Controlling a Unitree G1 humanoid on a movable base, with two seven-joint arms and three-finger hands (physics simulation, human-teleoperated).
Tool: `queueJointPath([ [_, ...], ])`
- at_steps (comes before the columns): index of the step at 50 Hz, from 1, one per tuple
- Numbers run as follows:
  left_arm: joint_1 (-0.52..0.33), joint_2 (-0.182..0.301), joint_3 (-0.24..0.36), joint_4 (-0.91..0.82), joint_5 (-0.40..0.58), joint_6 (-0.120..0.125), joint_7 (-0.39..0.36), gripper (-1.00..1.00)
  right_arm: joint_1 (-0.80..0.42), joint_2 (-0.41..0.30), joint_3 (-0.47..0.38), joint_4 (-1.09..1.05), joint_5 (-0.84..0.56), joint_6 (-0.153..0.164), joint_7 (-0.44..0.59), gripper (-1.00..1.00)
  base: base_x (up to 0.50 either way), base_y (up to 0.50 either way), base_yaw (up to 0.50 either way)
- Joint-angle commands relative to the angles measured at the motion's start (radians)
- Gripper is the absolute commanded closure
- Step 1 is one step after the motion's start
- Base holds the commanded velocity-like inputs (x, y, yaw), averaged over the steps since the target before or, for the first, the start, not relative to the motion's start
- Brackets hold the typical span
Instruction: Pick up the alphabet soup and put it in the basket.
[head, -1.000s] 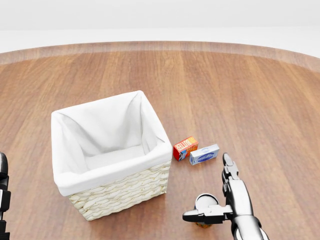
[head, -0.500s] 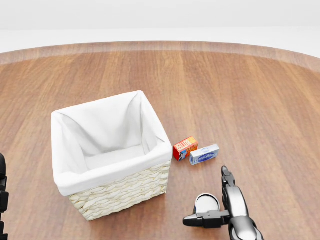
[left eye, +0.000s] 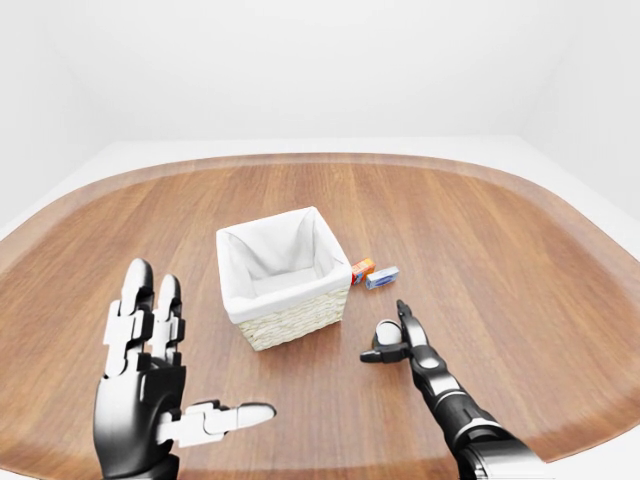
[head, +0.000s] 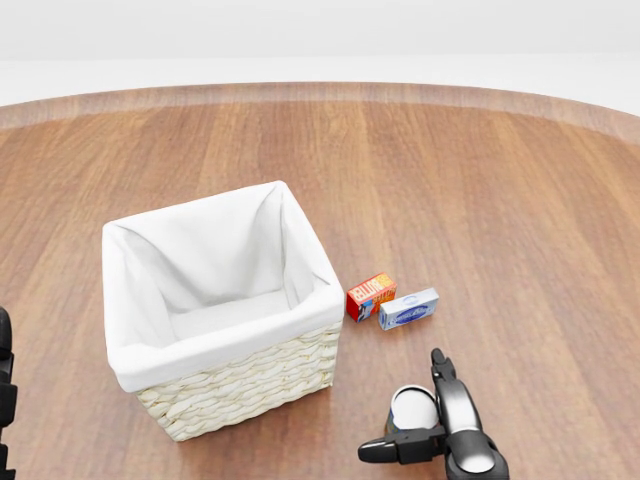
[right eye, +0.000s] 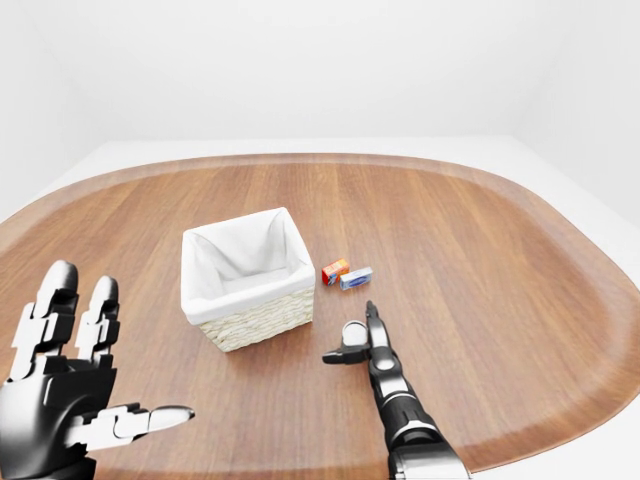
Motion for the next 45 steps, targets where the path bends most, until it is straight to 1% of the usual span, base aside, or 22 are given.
queueJointPath([
  [1,0.021,0.003,-0.01,-0.007,-0.005,0.0,-0.003,-1.0,-0.04,-0.013,-0.031,0.174,-0.01,0.0,-0.029,-1.0,0.0,0.0,0.0],
  [2,0.021,0.004,-0.011,-0.006,-0.005,0.0,-0.003,-1.0,-0.043,-0.013,-0.031,0.178,-0.012,0.0,-0.032,-1.0,0.01,0.0,0.0],
  [3,0.049,0.006,-0.037,-0.01,0.005,0.0,-0.014,-1.0,-0.078,-0.028,-0.039,0.242,-0.037,0.0,-0.096,-1.0,0.0,0.0,0.0],
  [4,0.051,0.011,-0.04,-0.01,0.005,0.0,-0.009,-1.0,-0.078,-0.029,-0.045,0.242,-0.044,0.0,-0.101,-1.0,0.0,0.0,0.0],
  [10,0.049,0.027,-0.047,-0.008,0.004,0.0,0.008,-1.0,-0.079,-0.027,-0.062,0.244,-0.061,0.0,-0.104,-1.0,0.0,0.0,0.0],
  [22,0.058,0.036,-0.053,-0.015,0.0,0.0,0.017,-1.0,-0.079,-0.026,-0.067,0.243,-0.071,0.0,-0.105,-1.0,0.0,0.0,0.0],
  [32,0.066,0.038,-0.051,-0.023,-0.008,0.0,0.015,-1.0,-0.076,-0.023,-0.064,0.247,-0.097,0.0,-0.137,-1.0,0.0,0.0,0.0],
  [35,0.066,0.036,-0.05,-0.024,-0.007,0.0,0.014,-1.0,-0.075,-0.022,-0.062,0.249,-0.109,0.0,-0.157,-1.0,0.0,0.0,0.0],
  [37,0.063,0.036,-0.051,-0.022,-0.004,0.0,0.015,-1.0,-0.074,-0.022,-0.056,0.251,-0.127,0.0,-0.191,-1.0,0.0,0.0,0.0],
  [45,0.06,0.037,-0.051,-0.02,-0.003,0.0,0.018,-1.0,-0.074,-0.022,-0.062,0.252,-0.137,0.0,-0.2,-1.0,0.0,0.0,0.0],
])
